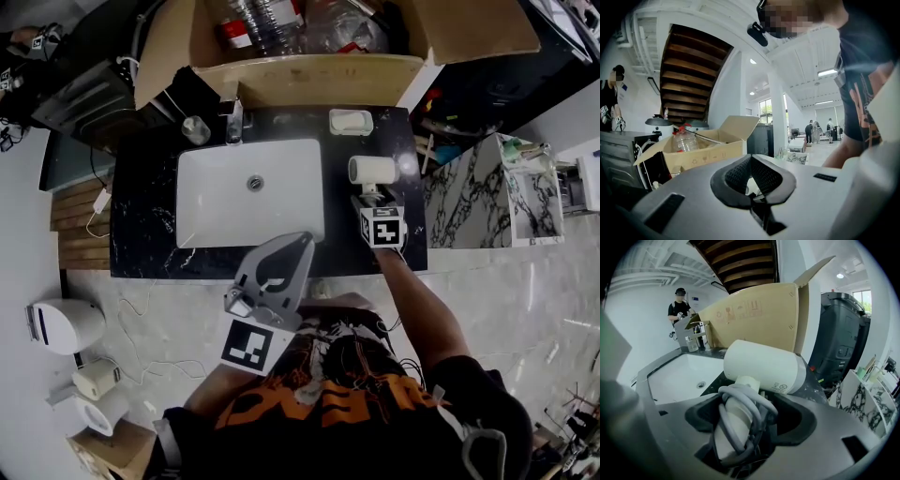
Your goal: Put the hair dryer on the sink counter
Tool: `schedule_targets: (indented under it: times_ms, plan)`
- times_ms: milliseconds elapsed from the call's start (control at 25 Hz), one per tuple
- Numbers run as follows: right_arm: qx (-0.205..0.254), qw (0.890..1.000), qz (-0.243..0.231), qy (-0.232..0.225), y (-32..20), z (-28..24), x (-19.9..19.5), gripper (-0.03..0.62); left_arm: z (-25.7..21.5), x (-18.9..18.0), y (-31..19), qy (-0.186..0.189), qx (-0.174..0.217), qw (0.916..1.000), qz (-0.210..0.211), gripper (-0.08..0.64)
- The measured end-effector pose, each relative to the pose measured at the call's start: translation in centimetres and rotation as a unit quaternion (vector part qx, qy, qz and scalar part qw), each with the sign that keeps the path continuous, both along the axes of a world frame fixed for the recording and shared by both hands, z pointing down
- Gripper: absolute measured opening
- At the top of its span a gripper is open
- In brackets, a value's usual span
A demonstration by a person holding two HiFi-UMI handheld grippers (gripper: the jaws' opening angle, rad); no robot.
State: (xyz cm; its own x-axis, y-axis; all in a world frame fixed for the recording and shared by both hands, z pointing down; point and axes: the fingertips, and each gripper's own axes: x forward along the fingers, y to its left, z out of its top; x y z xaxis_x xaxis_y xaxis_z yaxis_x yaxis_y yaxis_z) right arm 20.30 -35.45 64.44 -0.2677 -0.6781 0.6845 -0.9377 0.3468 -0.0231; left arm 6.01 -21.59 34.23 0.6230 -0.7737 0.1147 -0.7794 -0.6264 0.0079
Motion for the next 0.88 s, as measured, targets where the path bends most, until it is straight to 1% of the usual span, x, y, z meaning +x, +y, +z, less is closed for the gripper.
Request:
schedule_targets:
  times_ms: [200,520,680,800,880]
  plan:
    - [-0.026,0.999,0.012,-0.018,-0.4,1.0,0.3,0.347,0.2,-0.1,-0.2,-0.006,-0.001,1.0000,0.002,0.023]
    - [-0.042,0.999,0.015,-0.022,-0.2,2.3,0.2,0.353,0.0,-0.3,0.3,0.005,-0.005,1.0000,-0.003,0.023]
    - [-0.053,0.998,0.008,-0.040,-0.2,2.3,-0.2,0.359,0.3,-0.8,0.4,0.002,-0.007,0.9999,-0.007,0.023]
    - [-0.043,0.997,-0.007,-0.056,-0.1,2.0,-0.6,0.381,0.3,-0.6,0.5,0.005,-0.005,1.0000,-0.004,0.023]
    - [-0.013,0.998,-0.022,-0.057,-0.1,1.0,-1.0,0.415,0.4,-0.3,0.5,0.001,-0.003,1.0000,0.002,0.023]
